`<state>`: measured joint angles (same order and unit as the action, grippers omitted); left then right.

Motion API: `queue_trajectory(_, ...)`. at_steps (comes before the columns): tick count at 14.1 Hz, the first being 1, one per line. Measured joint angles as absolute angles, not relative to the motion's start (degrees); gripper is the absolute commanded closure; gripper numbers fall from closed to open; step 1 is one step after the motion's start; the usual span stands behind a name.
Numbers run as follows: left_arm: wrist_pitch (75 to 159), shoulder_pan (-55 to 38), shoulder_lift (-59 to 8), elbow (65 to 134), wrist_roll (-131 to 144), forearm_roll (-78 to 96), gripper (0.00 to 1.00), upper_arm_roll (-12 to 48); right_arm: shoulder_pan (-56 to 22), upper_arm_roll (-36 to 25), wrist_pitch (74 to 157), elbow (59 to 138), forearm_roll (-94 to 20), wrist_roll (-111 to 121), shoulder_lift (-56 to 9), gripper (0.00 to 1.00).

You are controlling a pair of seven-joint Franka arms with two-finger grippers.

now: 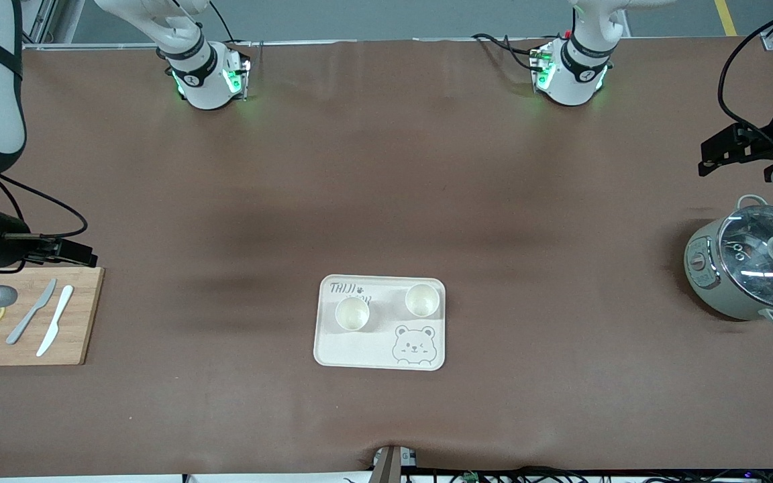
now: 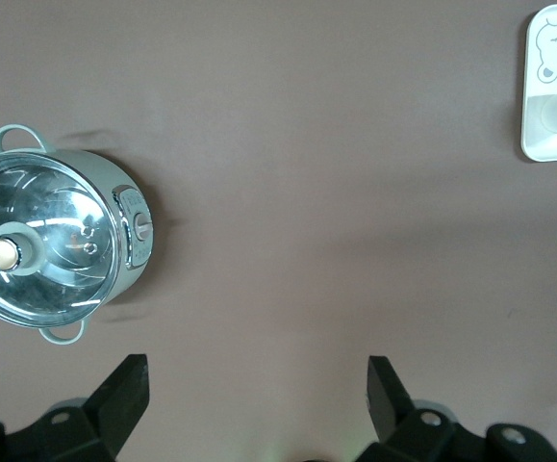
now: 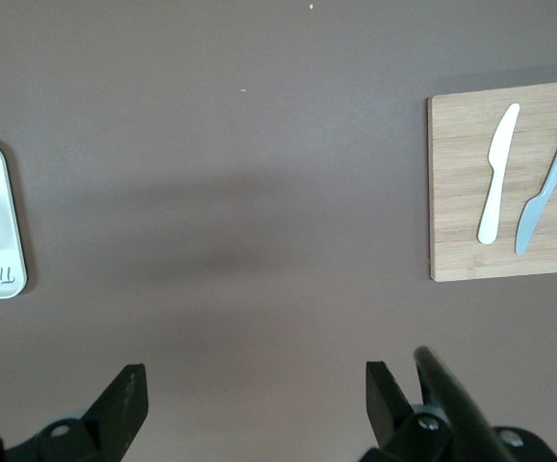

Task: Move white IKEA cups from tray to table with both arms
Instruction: 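Reach the left gripper down to the white cup on the tray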

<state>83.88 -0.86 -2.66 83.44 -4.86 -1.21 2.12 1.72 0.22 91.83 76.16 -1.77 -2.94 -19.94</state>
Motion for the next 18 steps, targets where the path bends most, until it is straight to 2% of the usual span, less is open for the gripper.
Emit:
queue_trajectory(9, 84.7, -2.1, -5.2, 83.6, -0.7, 2.1, 0.00, 2.9, 1.7, 0.3, 92.2, 76.2, -1.8, -2.9, -20.0, 0.00)
queue_trajectory(18, 93.6, -14.7, -19.7, 74.4, 16.5, 2.2, 0.00, 4.8, 0.6, 0.5, 92.2, 76.2, -1.8, -3.0, -20.1, 0.00)
